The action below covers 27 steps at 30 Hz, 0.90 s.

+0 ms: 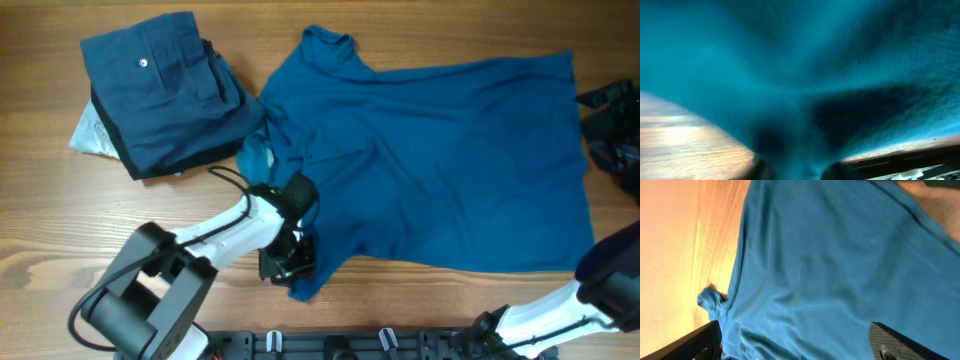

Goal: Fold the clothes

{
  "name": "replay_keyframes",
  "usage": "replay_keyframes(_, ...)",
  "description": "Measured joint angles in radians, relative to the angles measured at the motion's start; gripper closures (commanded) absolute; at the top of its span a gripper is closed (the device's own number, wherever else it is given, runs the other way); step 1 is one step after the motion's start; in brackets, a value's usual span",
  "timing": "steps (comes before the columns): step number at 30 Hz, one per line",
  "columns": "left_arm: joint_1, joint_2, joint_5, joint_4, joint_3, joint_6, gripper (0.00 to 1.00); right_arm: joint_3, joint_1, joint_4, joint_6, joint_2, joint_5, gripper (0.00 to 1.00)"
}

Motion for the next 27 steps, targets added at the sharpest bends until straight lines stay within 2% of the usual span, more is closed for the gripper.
replay_keyframes(3, -0.006, 0.005, 0.032, 0.006, 0.001, 0.004, 0.96, -0.017, 0.004, -0.021, 0.008, -0.006, 0.083, 0.01)
replay_keyframes(7, 0.050, -0.026, 0.075, -0.040, 0.010, 0.008, 0.96, -0.142, 0.006, 0.000, 0.055, -0.011, 0.269, 0.00)
replay_keyframes(9, 0.137, -0.158, 0.081, -0.034, 0.026, 0.011, 0.96, -0.215, 0.004, 0.004, 0.075, -0.011, 0.344, 0.00)
replay_keyframes(14, 0.187, -0.285, 0.089, 0.065, 0.042, 0.016, 0.96, -0.311, -0.046, 0.010, 0.133, -0.011, 0.483, 0.00)
replay_keyframes(18, 0.189, -0.305, 0.093, 0.101, 0.043, 0.017, 0.96, -0.366, -0.149, 0.003, 0.151, -0.011, 0.535, 0.08)
replay_keyframes(19, 0.189, -0.305, 0.095, 0.100, 0.043, 0.018, 0.96, -0.378, -0.178, -0.002, 0.156, -0.011, 0.542, 0.12)
replay_keyframes(22, 0.189, -0.305, 0.096, 0.101, 0.043, 0.019, 0.96, -0.415, -0.245, -0.012, 0.162, -0.011, 0.552, 0.16)
replay_keyframes(25, 0.189, -0.305, 0.096, 0.101, 0.043, 0.019, 0.96, -0.482, -0.286, 0.050, 0.171, -0.011, 0.560, 0.26)
replay_keyframes(27, 0.189, -0.305, 0.096, 0.101, 0.043, 0.019, 0.96, -0.520, -0.290, 0.102, 0.171, -0.011, 0.560, 0.28)
